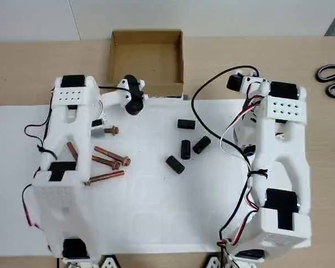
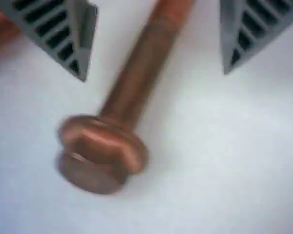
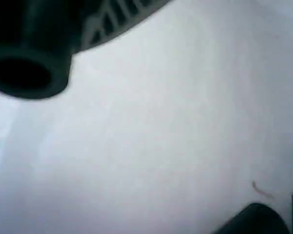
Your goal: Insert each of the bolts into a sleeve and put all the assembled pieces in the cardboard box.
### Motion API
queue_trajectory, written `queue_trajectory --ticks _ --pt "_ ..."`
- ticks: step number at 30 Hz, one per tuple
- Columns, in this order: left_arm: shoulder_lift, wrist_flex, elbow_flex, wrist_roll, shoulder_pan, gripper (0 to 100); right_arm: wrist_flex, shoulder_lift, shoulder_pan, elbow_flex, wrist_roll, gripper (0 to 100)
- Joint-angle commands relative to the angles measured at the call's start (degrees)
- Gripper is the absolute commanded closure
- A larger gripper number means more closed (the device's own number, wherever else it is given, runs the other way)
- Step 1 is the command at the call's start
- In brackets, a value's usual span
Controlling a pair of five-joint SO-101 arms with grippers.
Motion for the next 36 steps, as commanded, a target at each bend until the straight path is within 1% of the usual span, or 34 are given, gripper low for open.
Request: queue_trajectory --ticks 1,3,8,11,17,23,32,36 --pt "2.5 0.6 -6.6 -0.7 0.4 83 0.0 -3.2 0.4 -0.3 -0.7 99.1" --pt "4.7 0.7 -8.9 -0.6 0.4 83 0.0 -3.2 0.3 -0.3 -0.7 99.1" --pt "8.4 5.7 -14.1 -0.6 1.3 83 -0.1 -3.2 0.2 -0.3 -0.7 99.1" --pt "9.9 7.0 -16.4 -0.4 2.0 83 -0.1 -3.2 0.2 -0.3 -0.7 99.1" --pt "10.5 7.4 -18.1 -0.3 3.8 83 -0.2 -3.2 0.2 -0.3 -0.7 99.1" --pt "10.8 12.8 -22.5 -0.3 5.5 83 -0.2 -3.2 0.3 -0.3 -0.7 99.1" --pt "13.6 12.8 -22.7 -0.4 5.3 83 0.0 -3.2 0.5 -0.3 -0.7 99.1" --pt "16.9 13.1 -22.9 -0.4 5.2 87 0.0 -3.2 0.3 -0.3 -0.7 99.1"
